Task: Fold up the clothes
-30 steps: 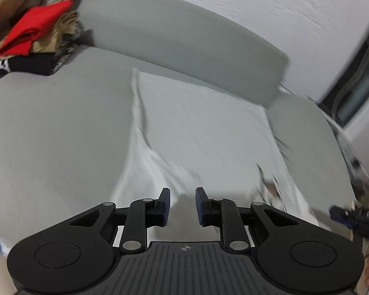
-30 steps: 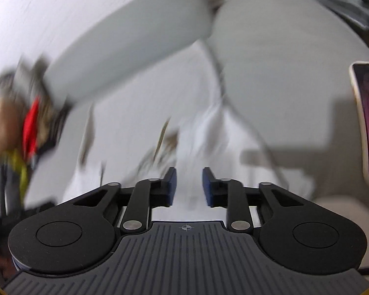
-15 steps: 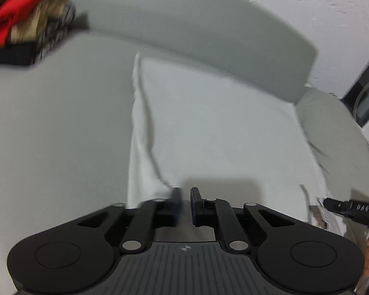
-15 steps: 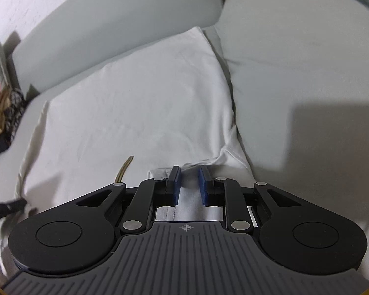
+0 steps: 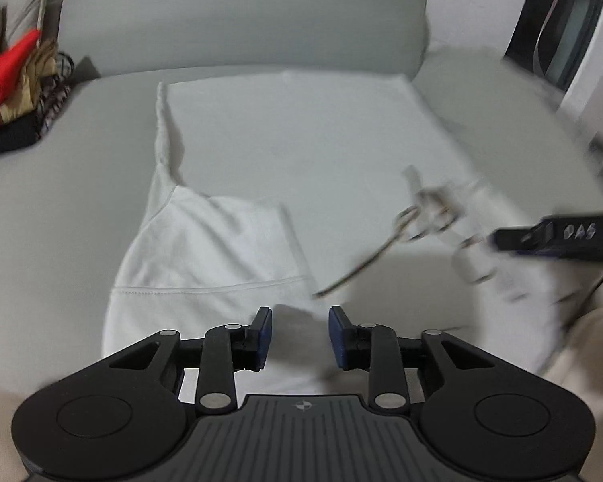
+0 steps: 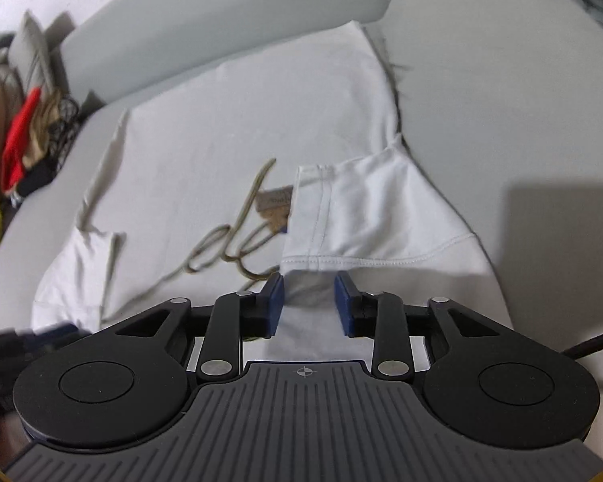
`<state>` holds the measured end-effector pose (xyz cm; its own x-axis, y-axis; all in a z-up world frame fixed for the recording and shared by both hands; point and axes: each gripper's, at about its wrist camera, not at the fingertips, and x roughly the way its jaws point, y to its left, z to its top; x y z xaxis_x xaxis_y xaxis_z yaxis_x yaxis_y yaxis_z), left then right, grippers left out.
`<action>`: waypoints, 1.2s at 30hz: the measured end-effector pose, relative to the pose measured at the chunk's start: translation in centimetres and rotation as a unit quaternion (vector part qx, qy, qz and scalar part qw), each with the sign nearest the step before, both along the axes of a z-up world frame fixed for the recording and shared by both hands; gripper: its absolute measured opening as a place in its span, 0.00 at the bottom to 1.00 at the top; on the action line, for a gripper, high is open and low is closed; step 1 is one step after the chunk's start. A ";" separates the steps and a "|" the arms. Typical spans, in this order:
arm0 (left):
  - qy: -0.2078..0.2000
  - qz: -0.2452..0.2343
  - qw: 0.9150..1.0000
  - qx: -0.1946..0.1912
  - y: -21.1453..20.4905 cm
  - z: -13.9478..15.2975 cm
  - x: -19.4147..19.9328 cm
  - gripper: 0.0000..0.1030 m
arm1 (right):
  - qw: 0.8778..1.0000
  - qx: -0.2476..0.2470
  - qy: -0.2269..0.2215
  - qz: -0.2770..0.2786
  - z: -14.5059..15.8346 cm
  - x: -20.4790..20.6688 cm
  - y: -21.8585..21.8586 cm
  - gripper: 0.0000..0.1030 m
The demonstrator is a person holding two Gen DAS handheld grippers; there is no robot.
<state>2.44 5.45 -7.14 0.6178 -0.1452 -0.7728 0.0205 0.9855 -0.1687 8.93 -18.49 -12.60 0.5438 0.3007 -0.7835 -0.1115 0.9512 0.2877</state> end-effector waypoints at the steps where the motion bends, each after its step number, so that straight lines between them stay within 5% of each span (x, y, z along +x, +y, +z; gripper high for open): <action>1: -0.007 0.000 1.000 -0.013 0.2 0.7 -0.7 0.36 | 1.000 0.005 -0.011 0.005 1.0 -0.7 0.0 0.34; 6: -0.001 0.025 1.000 0.010 -0.9 -0.3 -2.6 0.37 | 0.999 -0.011 -0.032 0.007 3.1 -3.9 -0.1 0.43; 12: 0.077 -0.029 0.996 0.024 -4.4 -5.1 -4.6 0.38 | 0.999 0.001 0.044 -0.006 -1.8 -7.1 -0.2 0.44; 16: 0.131 -0.097 0.985 0.049 -7.3 -8.0 -5.4 0.42 | 0.996 -0.023 0.073 0.050 -4.3 -10.0 1.8 0.52; 21: 0.194 -0.087 0.974 0.078 -7.2 -10.9 -4.9 0.41 | 0.984 -0.032 0.162 0.065 -7.7 -10.5 2.5 0.45; 25: 0.156 -0.081 0.983 0.045 -6.2 -8.2 -5.0 0.42 | 0.983 -0.007 0.173 0.065 -7.6 -11.2 2.2 0.47; 31: 0.036 -0.045 0.998 -0.037 -2.1 0.4 -4.1 0.55 | 0.995 0.055 0.049 0.068 1.2 -10.6 0.2 0.56; 33: -0.002 -0.025 0.997 -0.068 -0.2 3.4 -3.4 0.57 | 0.995 0.068 0.013 0.071 4.5 -9.7 -0.6 0.58; 36: -0.054 0.014 0.993 -0.107 3.3 7.5 -1.9 0.60 | 0.993 0.087 -0.041 0.070 9.6 -7.5 -1.7 0.75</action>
<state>0.50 8.77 0.34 0.7016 -0.2809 -0.6549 0.0236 0.9277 -0.3727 1.46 -20.22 -2.98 0.5476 0.5040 -0.6679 -0.2687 0.8619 0.4301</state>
